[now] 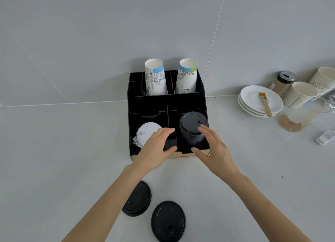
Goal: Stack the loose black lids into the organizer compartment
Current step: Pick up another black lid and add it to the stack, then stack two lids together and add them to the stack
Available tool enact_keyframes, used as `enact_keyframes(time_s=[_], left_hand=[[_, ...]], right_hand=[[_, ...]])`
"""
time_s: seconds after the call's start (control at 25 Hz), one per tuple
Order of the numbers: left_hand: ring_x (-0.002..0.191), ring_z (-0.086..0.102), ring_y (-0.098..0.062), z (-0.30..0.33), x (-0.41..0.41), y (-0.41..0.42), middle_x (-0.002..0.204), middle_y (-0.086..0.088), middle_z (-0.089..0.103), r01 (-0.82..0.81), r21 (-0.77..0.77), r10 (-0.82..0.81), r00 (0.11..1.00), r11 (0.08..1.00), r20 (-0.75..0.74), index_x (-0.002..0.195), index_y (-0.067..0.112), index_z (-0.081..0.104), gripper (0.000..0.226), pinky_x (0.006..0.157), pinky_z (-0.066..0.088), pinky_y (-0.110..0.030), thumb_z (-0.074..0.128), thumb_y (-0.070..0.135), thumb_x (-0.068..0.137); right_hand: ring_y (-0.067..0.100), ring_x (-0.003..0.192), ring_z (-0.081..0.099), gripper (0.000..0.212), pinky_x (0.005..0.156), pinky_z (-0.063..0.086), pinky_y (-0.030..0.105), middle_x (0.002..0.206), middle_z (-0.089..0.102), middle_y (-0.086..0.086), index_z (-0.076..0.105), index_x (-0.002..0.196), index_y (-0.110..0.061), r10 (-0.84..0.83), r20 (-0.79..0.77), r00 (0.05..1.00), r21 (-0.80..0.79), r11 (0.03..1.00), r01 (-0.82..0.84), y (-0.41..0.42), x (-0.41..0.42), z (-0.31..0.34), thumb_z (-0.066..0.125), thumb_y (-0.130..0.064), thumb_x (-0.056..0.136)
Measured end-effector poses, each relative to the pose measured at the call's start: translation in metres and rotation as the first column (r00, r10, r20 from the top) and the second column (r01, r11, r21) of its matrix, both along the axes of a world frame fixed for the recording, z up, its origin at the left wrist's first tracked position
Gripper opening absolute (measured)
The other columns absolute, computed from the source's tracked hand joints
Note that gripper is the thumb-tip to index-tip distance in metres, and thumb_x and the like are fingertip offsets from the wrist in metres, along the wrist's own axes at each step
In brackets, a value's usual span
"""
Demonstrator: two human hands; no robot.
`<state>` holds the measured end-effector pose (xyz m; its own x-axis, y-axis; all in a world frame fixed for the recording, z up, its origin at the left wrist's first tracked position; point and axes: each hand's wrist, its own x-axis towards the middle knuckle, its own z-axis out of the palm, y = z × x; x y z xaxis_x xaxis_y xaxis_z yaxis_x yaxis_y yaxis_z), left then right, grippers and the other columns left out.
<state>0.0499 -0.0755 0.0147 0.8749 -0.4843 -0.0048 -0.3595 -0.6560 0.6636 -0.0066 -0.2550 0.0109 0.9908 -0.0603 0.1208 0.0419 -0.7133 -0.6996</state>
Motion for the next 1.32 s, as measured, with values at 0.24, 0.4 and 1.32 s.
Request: enact_keyframes(time_s=[0.24,0.4,1.32], left_hand=[[0.123,0.037,-0.008,-0.015,-0.049,0.034,0.139,0.001,0.04,-0.052,-0.006,0.052,0.999,0.999,-0.011,0.133,0.018,0.033,0.053,0.096,0.022,-0.013,0.057,0.024,0.086],[0.128,0.036,-0.015,-0.03,-0.083,0.049,0.14,0.0,0.039,-0.071,0.034,0.073,0.995,0.997,-0.075,0.133,0.019,0.033,0.053,0.101,0.023,-0.017,0.057,0.026,0.086],[0.13,0.028,-0.015,-0.07,-0.154,0.066,0.144,0.003,0.03,0.021,0.171,0.022,0.969,0.985,-0.247,0.139,0.022,0.02,0.068,0.11,0.026,-0.026,0.059,0.028,0.083]], right_hand=[[0.011,0.134,0.031,0.058,0.104,0.024,0.019,0.147,0.031,-0.006,0.032,0.134,-0.021,0.093,-0.075,0.993,0.008,0.996,-0.093,0.024,-0.041,-0.01,0.06,-0.025,0.084],[0.011,0.134,0.031,0.059,0.108,0.024,0.02,0.146,0.033,-0.004,0.03,0.135,-0.021,0.139,-0.129,0.982,0.001,0.99,-0.14,0.035,-0.07,-0.022,0.059,-0.027,0.084],[0.008,0.13,0.034,0.062,0.107,0.032,0.021,0.145,0.029,-0.011,0.028,0.135,-0.022,0.234,-0.335,0.913,0.063,0.972,-0.226,0.065,-0.135,-0.07,0.058,-0.023,0.081]])
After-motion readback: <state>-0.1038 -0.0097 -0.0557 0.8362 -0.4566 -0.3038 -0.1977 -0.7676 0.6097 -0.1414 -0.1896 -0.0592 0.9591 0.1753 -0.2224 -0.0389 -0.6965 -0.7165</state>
